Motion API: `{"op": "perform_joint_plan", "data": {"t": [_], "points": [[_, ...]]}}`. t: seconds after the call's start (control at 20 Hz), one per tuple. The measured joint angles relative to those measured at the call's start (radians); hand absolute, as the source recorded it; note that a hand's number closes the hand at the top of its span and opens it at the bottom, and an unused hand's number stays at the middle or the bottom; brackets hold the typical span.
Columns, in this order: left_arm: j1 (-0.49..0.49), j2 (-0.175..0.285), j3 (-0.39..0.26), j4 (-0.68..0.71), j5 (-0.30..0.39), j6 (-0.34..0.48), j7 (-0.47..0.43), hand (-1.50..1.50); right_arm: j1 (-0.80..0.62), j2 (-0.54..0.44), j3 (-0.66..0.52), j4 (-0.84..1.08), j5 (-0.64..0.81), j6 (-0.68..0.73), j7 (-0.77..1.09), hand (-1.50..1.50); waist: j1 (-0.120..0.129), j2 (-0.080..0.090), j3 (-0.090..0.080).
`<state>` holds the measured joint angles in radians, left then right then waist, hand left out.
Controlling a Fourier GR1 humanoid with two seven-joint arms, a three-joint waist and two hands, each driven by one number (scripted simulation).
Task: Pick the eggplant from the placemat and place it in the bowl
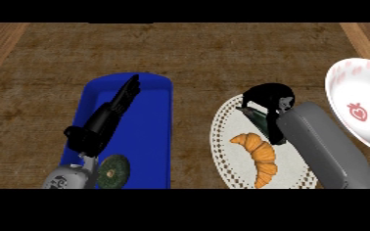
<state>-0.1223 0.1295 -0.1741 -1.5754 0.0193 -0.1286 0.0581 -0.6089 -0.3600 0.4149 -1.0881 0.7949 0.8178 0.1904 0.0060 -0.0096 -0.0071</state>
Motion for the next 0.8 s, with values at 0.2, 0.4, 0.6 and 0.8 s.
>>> {"op": "perform_joint_plan", "data": {"t": [0.2,0.4,0.6,0.8], "points": [[0.002,0.0,0.005,-0.012,0.003,-0.017,0.008,0.0,0.005,0.0,-0.002,0.026,0.049,-0.092,-0.076,1.5,0.0,-0.004,-0.003],[-0.004,-0.009,0.013,-0.011,-0.003,-0.017,0.012,0.0,0.002,0.013,-0.024,0.042,0.079,-0.128,-0.104,1.5,-0.001,-0.004,-0.003],[0.002,-0.004,0.033,0.0,-0.004,-0.014,0.008,0.0,0.143,0.0,-0.052,-0.144,0.076,-0.216,-0.072,1.5,-0.023,-0.006,0.001],[0.004,-0.009,0.036,0.0,-0.014,-0.001,0.01,0.0,0.331,-0.05,-0.083,-0.357,0.075,-0.318,-0.061,1.5,-0.045,-0.005,0.004]]}}
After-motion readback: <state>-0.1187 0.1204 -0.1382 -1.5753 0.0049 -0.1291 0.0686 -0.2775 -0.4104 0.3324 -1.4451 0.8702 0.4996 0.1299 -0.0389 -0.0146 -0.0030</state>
